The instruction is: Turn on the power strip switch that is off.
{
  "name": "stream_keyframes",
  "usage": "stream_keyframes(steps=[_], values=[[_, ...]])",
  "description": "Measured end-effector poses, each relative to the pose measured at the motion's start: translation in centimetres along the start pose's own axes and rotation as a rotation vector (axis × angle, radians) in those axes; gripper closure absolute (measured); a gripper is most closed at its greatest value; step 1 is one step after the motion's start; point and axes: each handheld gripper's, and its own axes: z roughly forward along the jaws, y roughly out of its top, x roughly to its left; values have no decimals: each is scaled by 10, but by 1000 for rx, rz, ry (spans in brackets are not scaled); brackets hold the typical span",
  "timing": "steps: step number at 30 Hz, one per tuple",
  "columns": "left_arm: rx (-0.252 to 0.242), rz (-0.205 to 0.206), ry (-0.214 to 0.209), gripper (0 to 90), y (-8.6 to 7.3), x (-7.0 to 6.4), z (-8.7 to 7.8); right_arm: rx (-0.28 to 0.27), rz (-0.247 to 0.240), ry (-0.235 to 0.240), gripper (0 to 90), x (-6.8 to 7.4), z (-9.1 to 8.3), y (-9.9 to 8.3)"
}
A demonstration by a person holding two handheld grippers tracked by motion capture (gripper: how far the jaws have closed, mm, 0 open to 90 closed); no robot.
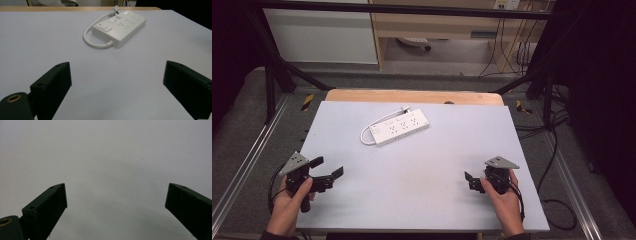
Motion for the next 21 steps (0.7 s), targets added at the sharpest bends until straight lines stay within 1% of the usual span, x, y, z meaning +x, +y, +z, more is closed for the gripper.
stream_keyframes(steps=[4,6,8,10,11,12,13,14,15,19,20,21], values=[[-7,1,5,77,0,1,-1,0,-1,-5,43,-1,0,0],[-6,0,0,77,0,0,0,-3,-1,-6,43,0,-1,1],[-5,15,-6,77,0,-2,1,-3,-6,-5,43,0,-1,0],[-5,16,-6,77,0,-3,2,-3,-7,-5,42,0,-1,1],[-12,18,-2,77,1,-3,2,-6,-7,-4,42,0,-1,1],[-34,23,5,77,2,-4,1,-5,-12,2,43,1,-1,1],[-34,23,5,77,2,-4,1,-5,-12,2,43,1,-1,1],[-48,16,4,76,3,-4,0,-13,-22,6,43,2,-2,2],[-55,19,6,75,3,-4,-1,-17,-25,6,43,2,-2,2],[-58,16,-1,64,4,-6,-2,-18,-23,7,44,3,-2,3],[-58,5,-2,64,5,-7,-3,-17,-25,5,44,3,-2,3],[-58,5,-2,62,5,-7,-3,-18,-25,6,43,4,-2,3]])
